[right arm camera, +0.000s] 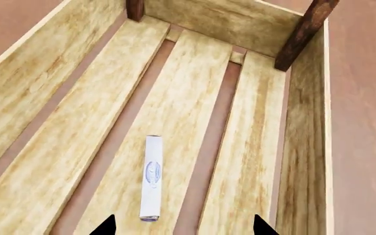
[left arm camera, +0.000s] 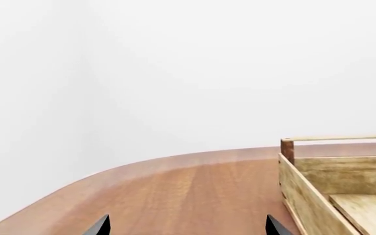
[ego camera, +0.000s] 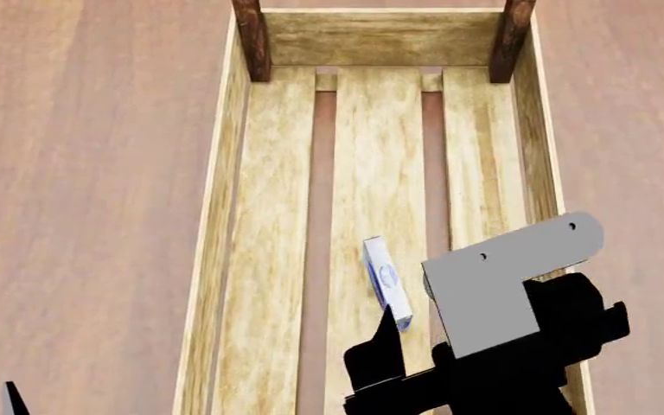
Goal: Pick up the cream cheese and put it in the tray.
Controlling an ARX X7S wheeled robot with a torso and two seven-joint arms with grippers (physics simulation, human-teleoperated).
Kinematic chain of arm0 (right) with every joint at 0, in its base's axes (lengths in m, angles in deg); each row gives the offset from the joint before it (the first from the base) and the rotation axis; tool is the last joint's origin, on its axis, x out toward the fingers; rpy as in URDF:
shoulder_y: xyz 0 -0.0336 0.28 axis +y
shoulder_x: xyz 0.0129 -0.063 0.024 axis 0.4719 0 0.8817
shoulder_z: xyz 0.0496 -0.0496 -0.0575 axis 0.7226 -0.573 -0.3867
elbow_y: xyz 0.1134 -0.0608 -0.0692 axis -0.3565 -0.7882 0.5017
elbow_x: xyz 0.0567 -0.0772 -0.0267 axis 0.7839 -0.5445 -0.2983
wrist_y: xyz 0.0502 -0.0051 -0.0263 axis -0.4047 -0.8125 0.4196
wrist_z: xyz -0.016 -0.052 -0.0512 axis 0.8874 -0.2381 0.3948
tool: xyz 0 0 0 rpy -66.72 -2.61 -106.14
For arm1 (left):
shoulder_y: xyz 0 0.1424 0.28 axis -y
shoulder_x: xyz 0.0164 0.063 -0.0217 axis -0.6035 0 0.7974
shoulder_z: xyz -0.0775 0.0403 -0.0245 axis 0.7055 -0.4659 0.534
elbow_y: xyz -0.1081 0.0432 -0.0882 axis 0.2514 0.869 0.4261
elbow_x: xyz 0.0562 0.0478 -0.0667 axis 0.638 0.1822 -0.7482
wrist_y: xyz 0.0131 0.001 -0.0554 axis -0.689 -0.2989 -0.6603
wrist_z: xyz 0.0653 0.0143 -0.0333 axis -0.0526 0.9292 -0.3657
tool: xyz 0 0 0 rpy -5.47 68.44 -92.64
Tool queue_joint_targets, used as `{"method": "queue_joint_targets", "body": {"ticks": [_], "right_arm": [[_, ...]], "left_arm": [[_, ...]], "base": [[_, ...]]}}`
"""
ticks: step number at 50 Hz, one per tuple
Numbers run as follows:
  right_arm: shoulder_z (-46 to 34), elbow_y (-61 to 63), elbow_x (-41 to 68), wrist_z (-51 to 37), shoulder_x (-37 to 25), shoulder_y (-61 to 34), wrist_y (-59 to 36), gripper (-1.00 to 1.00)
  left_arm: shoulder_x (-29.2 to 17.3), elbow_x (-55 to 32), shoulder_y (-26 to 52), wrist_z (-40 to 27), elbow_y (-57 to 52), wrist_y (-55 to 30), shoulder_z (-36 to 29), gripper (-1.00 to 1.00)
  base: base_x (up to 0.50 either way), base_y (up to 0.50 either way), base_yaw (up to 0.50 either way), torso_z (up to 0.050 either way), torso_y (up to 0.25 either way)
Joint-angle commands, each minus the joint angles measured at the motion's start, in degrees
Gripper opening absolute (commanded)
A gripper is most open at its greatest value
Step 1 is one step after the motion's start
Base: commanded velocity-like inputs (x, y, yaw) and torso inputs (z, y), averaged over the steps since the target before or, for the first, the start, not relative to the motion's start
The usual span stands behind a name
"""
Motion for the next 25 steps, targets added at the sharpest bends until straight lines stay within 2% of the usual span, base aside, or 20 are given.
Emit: {"method": "queue_joint_targets", "body": {"ticks": [1,10,13,25], "right_arm": [[8.11,11.31,8.79,-6.98,-6.38,5.59,0.66,1.00],[14.82,15.07,12.02,-8.01,-11.20,10.97,4.14,1.00],[18.94,16.30,10.54,-6.04,-12.99,15.92,6.62,1.00],[24.63,17.45,7.60,-2.44,-14.80,23.49,10.28,1.00]], "left_arm": [[-0.25,-0.29,-0.13,-0.39,-0.28,-0.16,0.36,1.00],[-0.13,0.00,0.02,-0.44,-0.15,-0.34,0.19,1.00],[0.00,0.12,0.25,-0.38,0.12,-0.55,0.03,1.00],[-0.01,0.26,0.29,-0.51,0.16,-0.63,-0.06,1.00]], "base": [[0.00,0.00,0.00,0.000,0.000],[0.00,0.00,0.00,0.000,0.000],[0.00,0.00,0.00,0.000,0.000],[0.00,0.00,0.00,0.000,0.000]]}}
